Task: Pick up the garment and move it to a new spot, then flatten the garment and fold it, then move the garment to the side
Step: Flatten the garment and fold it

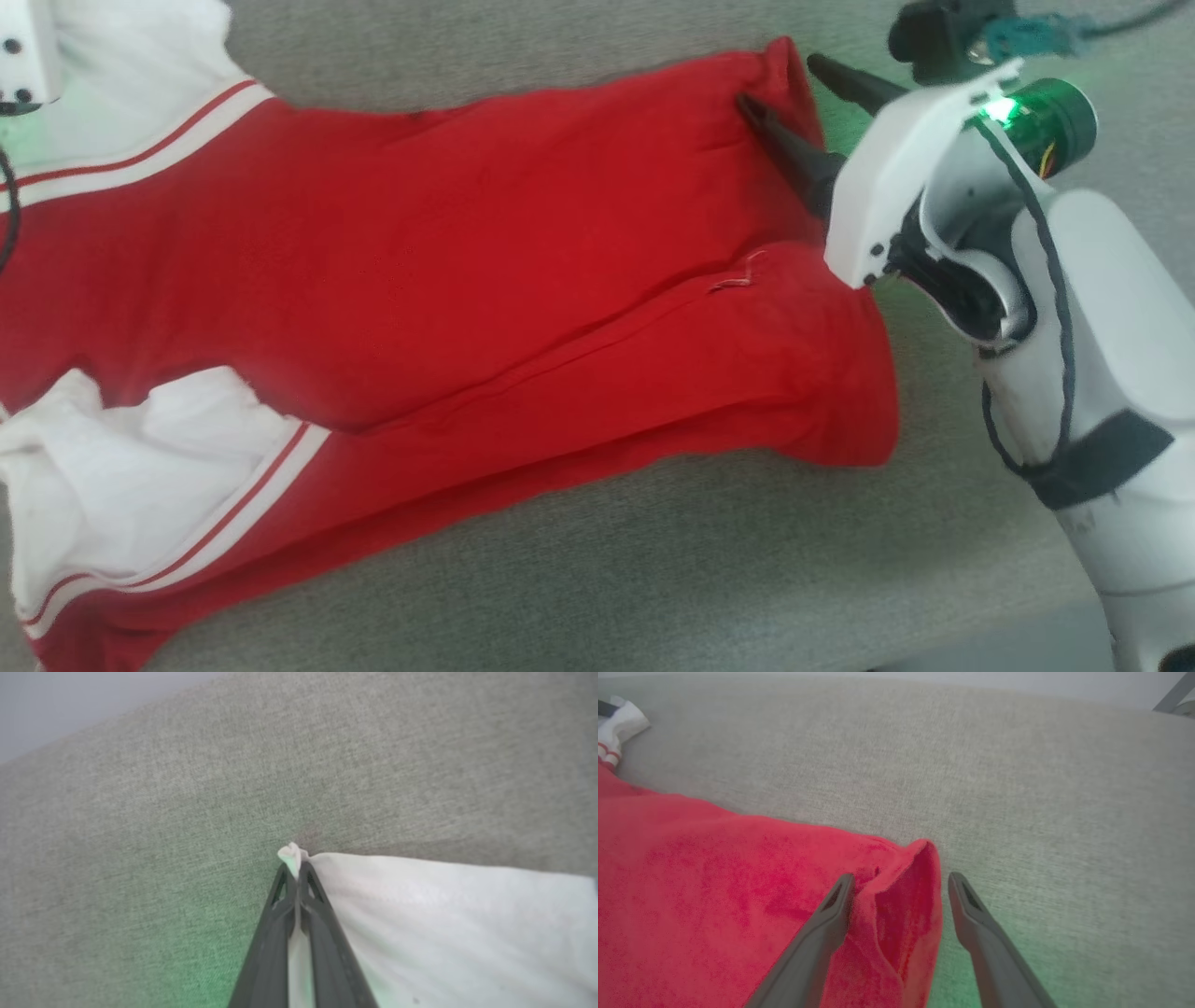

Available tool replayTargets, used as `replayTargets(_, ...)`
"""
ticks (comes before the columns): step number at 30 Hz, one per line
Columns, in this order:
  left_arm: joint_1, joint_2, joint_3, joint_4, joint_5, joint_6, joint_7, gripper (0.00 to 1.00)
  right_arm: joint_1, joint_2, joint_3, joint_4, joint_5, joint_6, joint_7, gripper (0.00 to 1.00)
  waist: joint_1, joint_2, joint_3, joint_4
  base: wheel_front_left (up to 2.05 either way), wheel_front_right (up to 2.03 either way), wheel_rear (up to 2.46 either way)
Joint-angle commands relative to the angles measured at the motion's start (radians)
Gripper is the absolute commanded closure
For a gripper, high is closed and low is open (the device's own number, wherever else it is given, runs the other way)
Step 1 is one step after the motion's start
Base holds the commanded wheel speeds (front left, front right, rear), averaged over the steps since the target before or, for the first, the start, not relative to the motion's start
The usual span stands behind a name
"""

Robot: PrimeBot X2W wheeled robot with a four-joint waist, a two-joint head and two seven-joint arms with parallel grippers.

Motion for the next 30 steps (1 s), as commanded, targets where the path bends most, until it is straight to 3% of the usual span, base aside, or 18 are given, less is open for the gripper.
replayTargets(1,0.016,-0.027,-0.018,0.015,0.011,-0.01,-0.003,1.0,-0.022,0.007,0.004,0.026,0.006,-0.001,0.026,0.0,0.0,0.0,0.009,0.017,0.0,0.0,0.0)
replayTargets(8,-0.01,-0.064,-0.022,0.049,0.01,-0.03,-0.037,1.0,-0.1,0.029,0.089,0.186,0.032,0.0,0.214,0.0,0.0,0.0,0.014,0.043,0.0,0.0,0.0)
replayTargets(9,-0.012,-0.068,-0.023,0.054,0.011,-0.035,-0.042,1.0,-0.107,0.031,0.104,0.201,0.038,0.0,0.239,0.06,0.0,0.0,0.015,0.046,0.0,0.0,0.0)
replayTargets(10,-0.015,-0.073,-0.022,0.059,0.01,-0.037,-0.047,1.0,-0.111,0.034,0.113,0.208,0.047,0.0,0.255,0.99,0.0,0.0,0.015,0.049,0.0,0.0,0.0)
replayTargets(19,-0.038,-0.098,-0.018,0.09,0.002,-0.069,-0.098,1.0,-0.145,0.004,0.1,0.2,0.07,0.0,0.3,1.0,0.0,0.0,-0.026,0.085,0.0,0.0,0.0)
replayTargets(30,-0.027,-0.118,-0.05,0.018,0.005,-0.108,-0.061,1.0,-0.092,-0.111,0.04,0.075,0.087,-0.001,0.285,1.0,0.0,0.0,-0.134,0.172,0.0,0.0,0.0)
